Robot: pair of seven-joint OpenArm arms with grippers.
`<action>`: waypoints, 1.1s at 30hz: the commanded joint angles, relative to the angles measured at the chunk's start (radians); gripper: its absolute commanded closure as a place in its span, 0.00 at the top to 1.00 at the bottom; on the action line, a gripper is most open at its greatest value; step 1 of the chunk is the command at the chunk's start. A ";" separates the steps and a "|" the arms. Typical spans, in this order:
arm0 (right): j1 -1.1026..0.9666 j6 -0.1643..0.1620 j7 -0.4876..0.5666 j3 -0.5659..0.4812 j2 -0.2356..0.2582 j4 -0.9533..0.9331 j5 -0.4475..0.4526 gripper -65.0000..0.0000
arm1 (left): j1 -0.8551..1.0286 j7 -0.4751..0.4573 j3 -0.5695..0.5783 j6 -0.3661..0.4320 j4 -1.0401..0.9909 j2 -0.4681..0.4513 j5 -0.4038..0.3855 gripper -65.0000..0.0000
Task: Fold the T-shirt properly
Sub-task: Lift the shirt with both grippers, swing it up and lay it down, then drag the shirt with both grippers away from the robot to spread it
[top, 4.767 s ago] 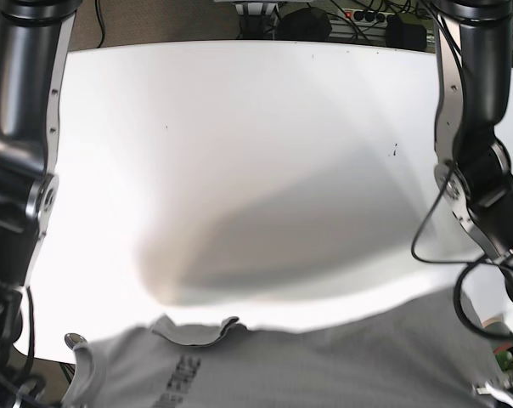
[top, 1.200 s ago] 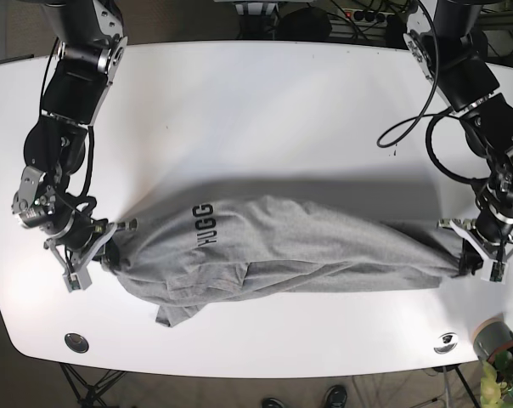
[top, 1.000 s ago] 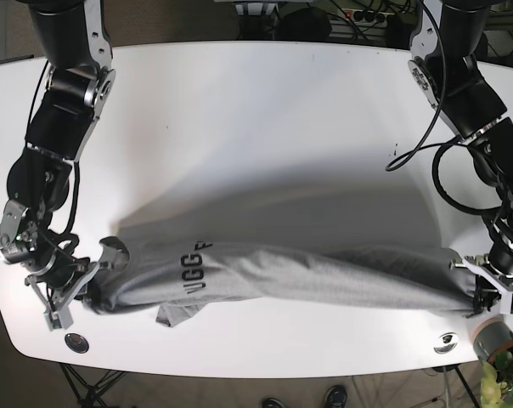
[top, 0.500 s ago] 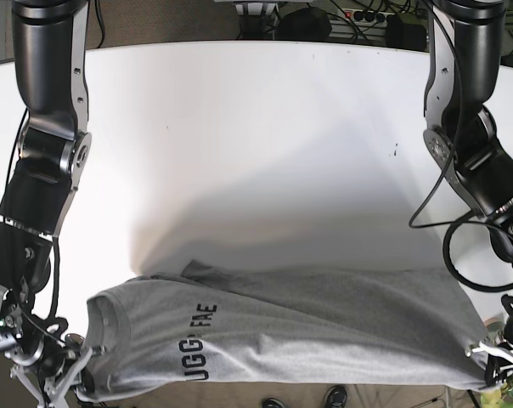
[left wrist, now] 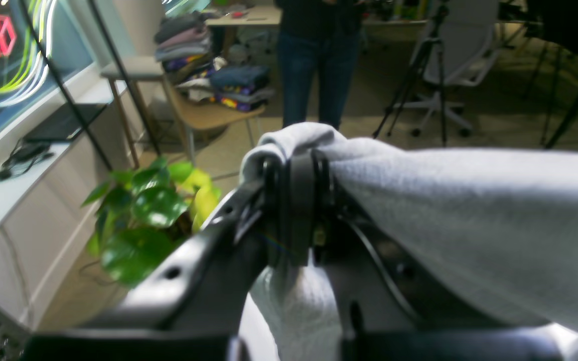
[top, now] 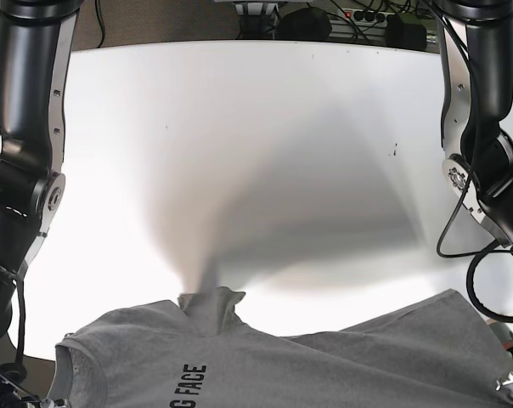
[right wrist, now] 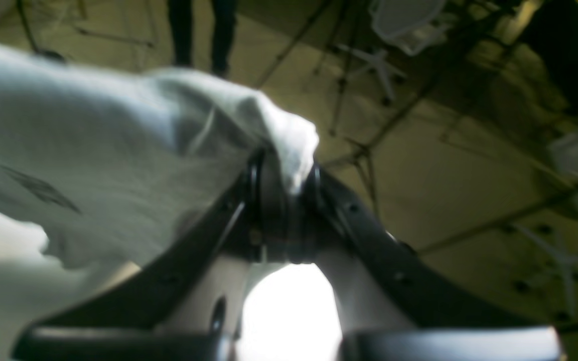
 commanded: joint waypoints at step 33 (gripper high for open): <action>-1.134 0.042 -0.023 0.422 -0.231 0.644 0.006 0.04 | 0.869 -0.020 -0.134 -0.149 0.356 0.045 -0.015 0.00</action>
